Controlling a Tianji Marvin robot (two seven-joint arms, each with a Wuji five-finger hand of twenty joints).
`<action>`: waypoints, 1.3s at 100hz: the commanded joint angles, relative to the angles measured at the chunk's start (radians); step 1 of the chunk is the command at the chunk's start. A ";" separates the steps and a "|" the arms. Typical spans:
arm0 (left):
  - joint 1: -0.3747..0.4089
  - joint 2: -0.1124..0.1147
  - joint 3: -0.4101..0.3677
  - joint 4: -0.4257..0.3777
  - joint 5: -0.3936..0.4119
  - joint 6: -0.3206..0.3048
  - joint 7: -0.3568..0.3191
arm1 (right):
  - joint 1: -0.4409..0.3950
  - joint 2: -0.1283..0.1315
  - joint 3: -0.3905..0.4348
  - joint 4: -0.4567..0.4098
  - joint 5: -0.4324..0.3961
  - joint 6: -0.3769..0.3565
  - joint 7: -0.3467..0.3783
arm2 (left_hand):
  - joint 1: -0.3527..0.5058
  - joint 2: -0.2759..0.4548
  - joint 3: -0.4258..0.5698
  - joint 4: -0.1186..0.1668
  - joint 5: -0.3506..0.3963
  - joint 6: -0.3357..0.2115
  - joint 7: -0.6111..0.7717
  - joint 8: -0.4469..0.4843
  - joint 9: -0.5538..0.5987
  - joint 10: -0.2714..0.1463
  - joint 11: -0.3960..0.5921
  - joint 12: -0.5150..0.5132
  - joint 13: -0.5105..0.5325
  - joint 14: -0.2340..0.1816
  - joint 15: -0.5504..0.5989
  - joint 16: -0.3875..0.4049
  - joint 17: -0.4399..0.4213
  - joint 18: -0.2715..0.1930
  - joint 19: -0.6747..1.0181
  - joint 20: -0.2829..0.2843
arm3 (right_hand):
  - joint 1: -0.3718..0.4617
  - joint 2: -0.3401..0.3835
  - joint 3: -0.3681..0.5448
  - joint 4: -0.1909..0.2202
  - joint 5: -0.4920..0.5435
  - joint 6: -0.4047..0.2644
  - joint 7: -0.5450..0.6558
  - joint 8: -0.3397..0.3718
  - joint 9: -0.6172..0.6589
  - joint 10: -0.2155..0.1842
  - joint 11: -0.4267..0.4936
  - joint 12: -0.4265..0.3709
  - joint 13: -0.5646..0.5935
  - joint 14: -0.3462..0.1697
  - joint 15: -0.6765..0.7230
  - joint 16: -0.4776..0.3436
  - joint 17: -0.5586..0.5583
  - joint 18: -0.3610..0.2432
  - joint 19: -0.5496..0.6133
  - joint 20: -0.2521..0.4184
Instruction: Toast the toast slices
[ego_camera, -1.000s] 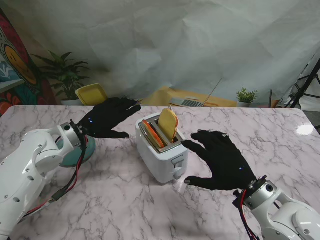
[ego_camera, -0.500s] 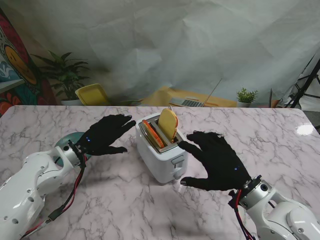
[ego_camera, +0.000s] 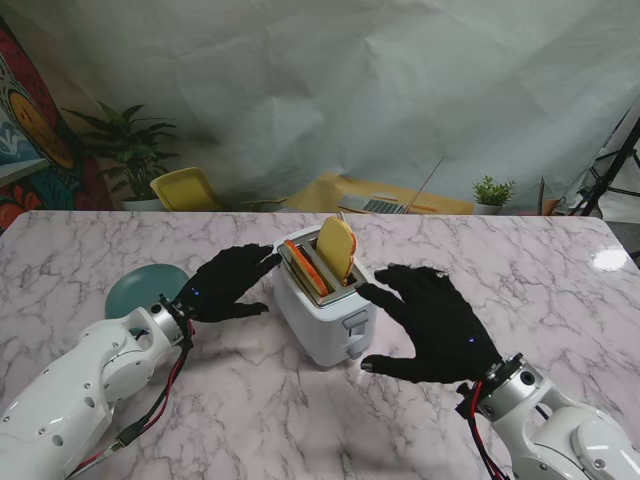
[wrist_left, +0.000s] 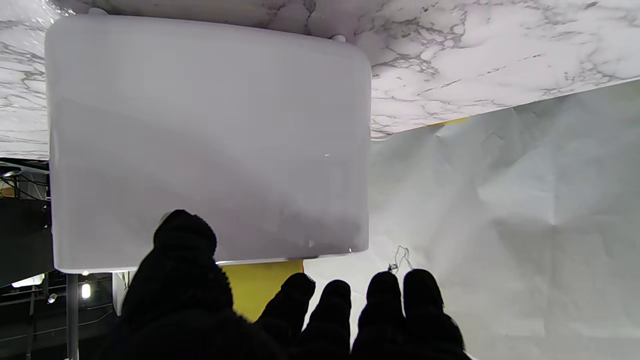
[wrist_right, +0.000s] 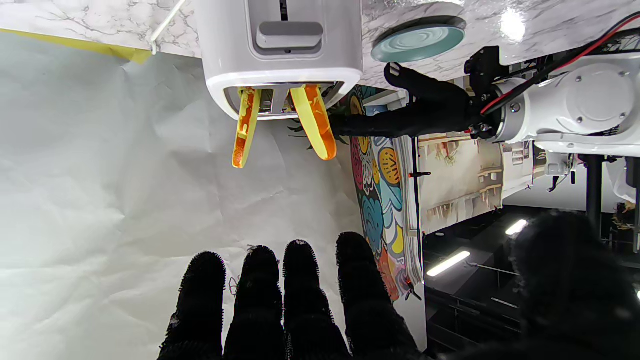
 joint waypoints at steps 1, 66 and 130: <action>-0.006 -0.009 0.009 0.010 -0.006 0.013 -0.006 | -0.013 0.000 0.000 0.003 -0.005 0.006 -0.002 | 0.024 0.045 -0.013 0.025 -0.009 0.023 0.002 0.008 -0.049 0.016 -0.010 0.010 -0.031 0.014 -0.029 -0.010 -0.008 -0.008 -0.040 -0.024 | -0.001 0.006 0.008 0.014 0.002 0.022 -0.029 0.012 -0.027 0.007 -0.003 0.003 -0.003 0.006 -0.056 -0.028 -0.010 0.003 0.001 -0.005; -0.018 -0.009 0.027 -0.008 -0.023 0.012 -0.056 | 0.114 0.024 -0.156 0.149 -0.063 0.045 0.055 | 0.046 0.035 -0.011 0.030 0.020 0.003 0.019 0.011 -0.024 -0.002 0.027 0.014 -0.016 0.001 0.001 -0.005 -0.004 -0.010 -0.019 -0.015 | 0.009 0.023 0.020 0.016 -0.017 0.037 -0.033 0.011 -0.048 0.004 0.019 0.013 -0.004 -0.006 -0.048 -0.022 -0.009 -0.054 -0.008 -0.007; 0.003 -0.009 0.022 -0.014 -0.033 0.012 -0.068 | 0.180 0.029 -0.248 0.282 -0.096 0.152 0.026 | 0.049 0.035 -0.011 0.031 0.028 -0.002 0.029 0.009 -0.014 -0.004 0.052 0.000 -0.012 -0.003 0.022 -0.012 -0.006 -0.013 -0.008 -0.014 | 0.009 0.032 0.037 0.016 -0.023 0.038 -0.017 0.019 -0.056 0.006 0.044 0.020 -0.004 -0.003 -0.033 -0.014 -0.007 -0.053 0.006 0.004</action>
